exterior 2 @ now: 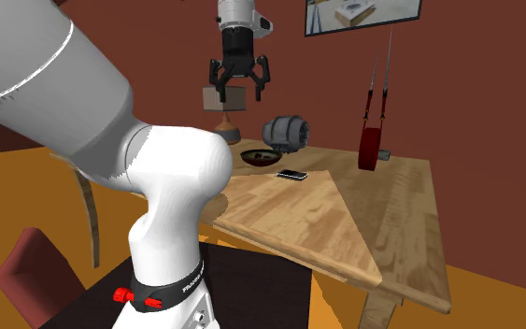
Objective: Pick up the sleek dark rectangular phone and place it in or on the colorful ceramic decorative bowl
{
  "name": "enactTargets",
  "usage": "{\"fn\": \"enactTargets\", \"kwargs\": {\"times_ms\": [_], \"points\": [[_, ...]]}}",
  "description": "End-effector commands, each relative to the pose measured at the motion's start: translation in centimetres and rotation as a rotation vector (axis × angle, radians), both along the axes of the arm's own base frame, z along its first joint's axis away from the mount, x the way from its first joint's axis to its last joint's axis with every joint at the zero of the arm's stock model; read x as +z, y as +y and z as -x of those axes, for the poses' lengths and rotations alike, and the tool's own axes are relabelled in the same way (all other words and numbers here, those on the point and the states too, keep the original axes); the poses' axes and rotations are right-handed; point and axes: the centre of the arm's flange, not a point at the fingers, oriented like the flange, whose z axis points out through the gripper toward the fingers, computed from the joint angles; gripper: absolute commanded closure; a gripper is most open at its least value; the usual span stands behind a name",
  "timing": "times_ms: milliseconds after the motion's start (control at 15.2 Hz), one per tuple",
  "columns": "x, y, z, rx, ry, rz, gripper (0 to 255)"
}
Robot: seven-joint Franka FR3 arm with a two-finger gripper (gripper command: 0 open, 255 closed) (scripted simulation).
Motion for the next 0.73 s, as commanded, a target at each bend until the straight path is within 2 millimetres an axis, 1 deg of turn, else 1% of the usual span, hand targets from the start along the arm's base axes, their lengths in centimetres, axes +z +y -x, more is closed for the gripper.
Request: {"fn": "enactTargets", "kwargs": {"times_ms": [0, 330, 660], "points": [[0.0, 0.0, 0.0, 0.000, 0.000, 0.000, 0], [-4.0, -4.3, -2.8, 0.172, -0.008, -0.015, 0], [-8.1, -8.0, -6.3, 0.344, -0.015, -0.030, 0]]}}
